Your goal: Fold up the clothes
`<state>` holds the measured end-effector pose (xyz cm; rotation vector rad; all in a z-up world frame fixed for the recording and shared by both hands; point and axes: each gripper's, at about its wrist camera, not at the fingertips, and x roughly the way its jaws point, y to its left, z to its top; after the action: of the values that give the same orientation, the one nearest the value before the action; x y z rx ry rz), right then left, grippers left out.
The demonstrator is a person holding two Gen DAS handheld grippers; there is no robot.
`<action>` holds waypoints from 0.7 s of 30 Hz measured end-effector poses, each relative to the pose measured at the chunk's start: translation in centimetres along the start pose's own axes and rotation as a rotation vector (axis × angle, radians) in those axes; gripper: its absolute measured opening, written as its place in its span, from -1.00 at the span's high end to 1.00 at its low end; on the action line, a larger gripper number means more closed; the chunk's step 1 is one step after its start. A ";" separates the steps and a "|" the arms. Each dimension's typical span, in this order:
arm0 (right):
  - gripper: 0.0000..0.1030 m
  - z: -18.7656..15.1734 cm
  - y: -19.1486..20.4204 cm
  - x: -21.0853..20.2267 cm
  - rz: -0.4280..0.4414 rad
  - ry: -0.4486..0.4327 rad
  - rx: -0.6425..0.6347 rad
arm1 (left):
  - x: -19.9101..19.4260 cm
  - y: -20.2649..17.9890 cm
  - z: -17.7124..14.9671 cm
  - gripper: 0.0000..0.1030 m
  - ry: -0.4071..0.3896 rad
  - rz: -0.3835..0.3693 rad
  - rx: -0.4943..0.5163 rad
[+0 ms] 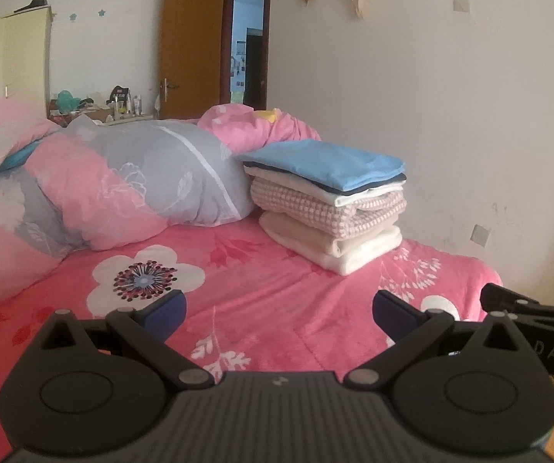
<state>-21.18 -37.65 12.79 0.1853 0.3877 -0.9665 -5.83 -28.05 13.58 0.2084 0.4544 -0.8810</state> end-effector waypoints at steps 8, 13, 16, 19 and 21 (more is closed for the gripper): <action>-0.97 0.1 -0.5 0.9 0.009 0.000 0.006 | 0.4 -0.6 0.0 -1.00 -0.001 0.021 0.007; -0.97 0.1 -0.2 1.1 0.021 0.002 0.001 | 0.3 -0.3 0.0 -1.00 -0.002 0.028 0.002; -0.97 0.2 -0.1 1.1 0.026 -0.002 -0.002 | 0.2 -0.1 0.0 -1.00 -0.002 0.031 -0.002; -0.97 0.2 0.2 1.0 0.029 -0.002 -0.005 | 0.0 0.1 0.0 -1.00 -0.004 0.033 -0.007; -0.97 0.3 0.4 0.8 0.032 -0.004 -0.009 | 0.0 0.3 0.1 -1.00 -0.006 0.033 -0.009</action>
<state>-20.38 -38.16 12.69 0.1812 0.3845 -0.9333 -5.60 -27.87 13.66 0.2042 0.4477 -0.8465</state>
